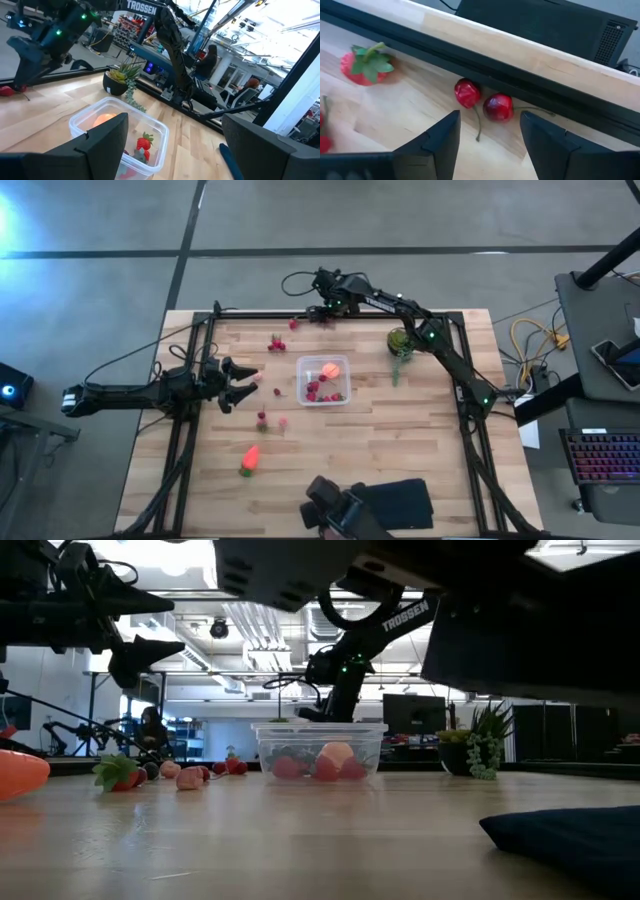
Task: Pick and placing Produce into tupperware
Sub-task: Put the red cherry into the transparent bin
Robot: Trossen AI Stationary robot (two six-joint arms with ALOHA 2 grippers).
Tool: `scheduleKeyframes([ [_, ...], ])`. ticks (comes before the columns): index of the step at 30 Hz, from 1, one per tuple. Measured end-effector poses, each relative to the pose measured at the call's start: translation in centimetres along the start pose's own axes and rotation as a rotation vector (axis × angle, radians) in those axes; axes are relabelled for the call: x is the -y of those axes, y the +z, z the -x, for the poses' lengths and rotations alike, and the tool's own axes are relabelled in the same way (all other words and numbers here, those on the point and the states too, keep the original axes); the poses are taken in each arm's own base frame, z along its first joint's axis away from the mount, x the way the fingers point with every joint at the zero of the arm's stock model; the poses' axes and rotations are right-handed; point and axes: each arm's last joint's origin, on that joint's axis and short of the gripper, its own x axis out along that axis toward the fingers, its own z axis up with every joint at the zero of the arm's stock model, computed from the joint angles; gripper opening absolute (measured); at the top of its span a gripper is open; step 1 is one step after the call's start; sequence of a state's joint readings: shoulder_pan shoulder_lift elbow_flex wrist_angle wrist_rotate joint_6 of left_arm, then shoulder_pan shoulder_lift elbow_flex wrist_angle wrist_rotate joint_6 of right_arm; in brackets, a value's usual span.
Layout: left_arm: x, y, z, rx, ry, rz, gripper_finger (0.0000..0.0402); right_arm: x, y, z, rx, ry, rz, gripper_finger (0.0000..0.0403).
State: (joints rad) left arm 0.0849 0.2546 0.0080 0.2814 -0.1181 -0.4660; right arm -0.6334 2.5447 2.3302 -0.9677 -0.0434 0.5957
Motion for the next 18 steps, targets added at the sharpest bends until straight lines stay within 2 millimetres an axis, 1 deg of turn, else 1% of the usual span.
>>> scheduleKeyframes([
  [5, 0.0, 0.0, 0.0, 0.0, 0.0, 0.0, 0.0306, 0.1, 0.0, -0.7, 0.0, 0.008, -0.034, 0.0189],
  [11, 0.0, 0.0, 0.0, 0.0, 0.0, 0.0, 0.0306, 0.3, -0.2, -1.7, -0.018, -0.004, -0.029, 0.0178],
  [18, 0.0, 0.0, 0.0, 0.0, 0.0, 0.0, 0.0306, 0.4, -0.3, -1.9, -0.027, -0.011, 0.007, 0.0145],
])
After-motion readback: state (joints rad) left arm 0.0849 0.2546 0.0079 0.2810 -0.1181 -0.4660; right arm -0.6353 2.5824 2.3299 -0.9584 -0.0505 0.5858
